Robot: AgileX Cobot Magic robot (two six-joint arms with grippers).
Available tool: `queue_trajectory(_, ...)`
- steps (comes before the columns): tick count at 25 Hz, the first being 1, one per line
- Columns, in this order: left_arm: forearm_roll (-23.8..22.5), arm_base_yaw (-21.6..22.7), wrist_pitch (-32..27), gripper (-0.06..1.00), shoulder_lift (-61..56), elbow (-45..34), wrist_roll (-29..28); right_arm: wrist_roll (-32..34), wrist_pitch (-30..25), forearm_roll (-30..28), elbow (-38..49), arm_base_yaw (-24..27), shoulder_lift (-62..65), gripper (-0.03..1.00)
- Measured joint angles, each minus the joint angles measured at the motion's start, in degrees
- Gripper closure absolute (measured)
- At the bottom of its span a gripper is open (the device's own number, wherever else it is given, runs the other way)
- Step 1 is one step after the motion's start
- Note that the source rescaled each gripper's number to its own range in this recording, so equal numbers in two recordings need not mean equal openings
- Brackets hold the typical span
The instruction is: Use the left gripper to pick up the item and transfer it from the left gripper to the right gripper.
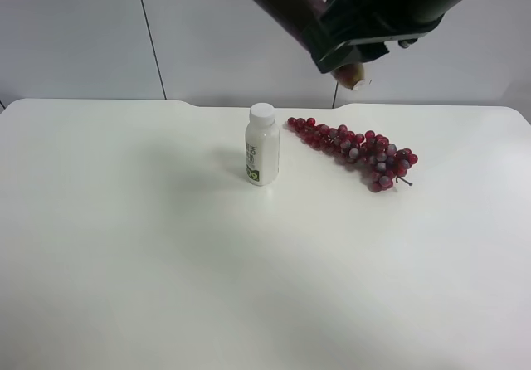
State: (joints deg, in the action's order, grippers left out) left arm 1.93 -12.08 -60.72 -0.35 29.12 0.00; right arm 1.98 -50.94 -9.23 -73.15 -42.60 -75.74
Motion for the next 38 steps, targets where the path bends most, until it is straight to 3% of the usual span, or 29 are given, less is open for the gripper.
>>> queue_trajectory(7,0.00,7.07,0.04,-0.05,0.00,0.00,0.00,-9.44,-2.89,11.61,0.00,18.05,0.00,0.96)
queue_trajectory(13,0.08,8.05,0.04,-0.05,0.00,0.00,0.00,-17.53,-7.78,18.98,0.00,30.33,-1.23,0.96)
queue_trajectory(17,0.08,8.12,0.04,-0.05,0.00,0.00,0.00,-21.59,-10.12,21.03,1.03,31.59,-4.02,0.96)
queue_trajectory(21,0.08,8.12,0.04,-0.05,0.00,0.00,0.00,-25.44,-9.91,21.67,8.37,31.59,-5.58,0.96)
queue_trajectory(29,0.08,8.12,0.04,-0.05,0.00,0.00,0.00,-30.37,1.79,21.22,25.01,31.59,-5.71,0.96)
queue_trajectory(38,0.08,8.12,0.04,-0.05,0.00,0.00,0.00,-30.37,12.07,17.57,31.97,31.59,-7.09,0.96)
